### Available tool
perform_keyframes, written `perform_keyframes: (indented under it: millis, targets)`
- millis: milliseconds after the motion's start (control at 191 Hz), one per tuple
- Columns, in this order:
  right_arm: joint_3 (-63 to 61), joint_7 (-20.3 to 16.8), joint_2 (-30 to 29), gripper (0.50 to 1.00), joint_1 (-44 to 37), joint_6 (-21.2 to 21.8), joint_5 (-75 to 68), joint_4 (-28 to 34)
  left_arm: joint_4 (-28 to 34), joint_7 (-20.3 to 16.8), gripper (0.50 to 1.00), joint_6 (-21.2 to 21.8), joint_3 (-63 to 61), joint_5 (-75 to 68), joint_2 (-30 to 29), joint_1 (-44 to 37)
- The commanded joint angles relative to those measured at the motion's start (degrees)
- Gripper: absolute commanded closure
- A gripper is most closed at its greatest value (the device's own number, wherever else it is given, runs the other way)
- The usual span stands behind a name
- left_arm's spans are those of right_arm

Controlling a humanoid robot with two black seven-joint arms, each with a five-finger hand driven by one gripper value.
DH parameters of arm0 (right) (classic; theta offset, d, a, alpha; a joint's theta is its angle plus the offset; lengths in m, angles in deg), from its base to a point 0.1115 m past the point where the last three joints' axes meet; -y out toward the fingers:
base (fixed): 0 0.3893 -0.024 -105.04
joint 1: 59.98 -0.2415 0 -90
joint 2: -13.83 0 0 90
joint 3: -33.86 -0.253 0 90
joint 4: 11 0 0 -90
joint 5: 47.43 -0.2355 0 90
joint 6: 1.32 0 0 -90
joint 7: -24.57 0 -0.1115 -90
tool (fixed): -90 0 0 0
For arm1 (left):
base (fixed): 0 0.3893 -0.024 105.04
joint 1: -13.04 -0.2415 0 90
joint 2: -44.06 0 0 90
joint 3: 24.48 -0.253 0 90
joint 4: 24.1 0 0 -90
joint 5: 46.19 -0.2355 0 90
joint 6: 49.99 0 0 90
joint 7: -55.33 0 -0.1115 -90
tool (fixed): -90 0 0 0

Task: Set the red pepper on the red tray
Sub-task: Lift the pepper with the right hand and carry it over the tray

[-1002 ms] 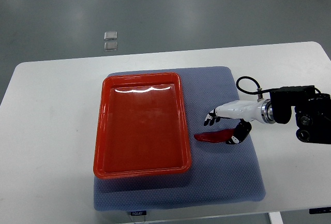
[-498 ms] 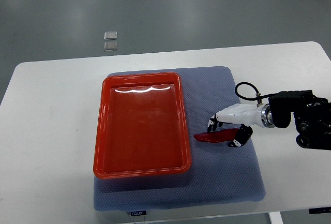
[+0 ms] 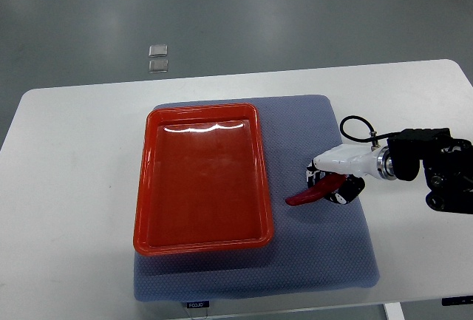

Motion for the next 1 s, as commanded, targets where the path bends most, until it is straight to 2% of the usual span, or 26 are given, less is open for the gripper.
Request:
perform_keyframes:
  millis: [0, 205, 362, 430, 587, 708, 913, 997]
  targets:
    - [-1.16, 0.0, 0.98, 0.989, -1.65, -2.25, -1.08, 0.01, 0.0, 0.0, 0.5, 0.01, 0.0, -0.02, 0.0, 0.01]
    - [-5.91, 0.09, -1.04, 0.987, -4.03, -2.69, -2.4, -2.81, 0.0, 0.0, 0.5, 0.01, 0.0, -0.02, 0.0, 0.01]
    - [-6.09, 0.18, -8.33, 0.985, -7.11, -2.87, -5.74, -8.7, 0.0, 0.0, 0.5, 0.01, 0.0, -0.02, 0.0, 0.01]
    - [-7.23, 0.27, -13.34, 0.979, -7.81, -2.78, -7.14, -12.47, 0.0, 0.0, 0.5, 0.01, 0.0, 0.07, 0.0, 0.01]
    - [-8.72, 0.44, -23.79, 0.969, -7.55, -2.61, -8.29, -20.99, 0.0, 0.0, 0.5, 0.01, 0.0, -0.02, 0.0, 0.01]
    - [-8.72, 0.53, -30.3, 0.961, -6.67, -2.69, -8.2, -25.04, 0.0, 0.0, 0.5, 0.01, 0.0, -0.02, 0.0, 0.01]
    - [-8.64, 0.44, -37.86, 0.946, -4.03, -2.43, -7.85, -29.44, 0.0, 0.0, 0.5, 0.01, 0.0, -0.02, 0.0, 0.01]
    - [-8.55, 0.44, -38.92, 0.94, -2.89, -2.26, -7.32, -30.23, 0.0, 0.0, 0.5, 0.01, 0.0, -0.02, 0.0, 0.01]
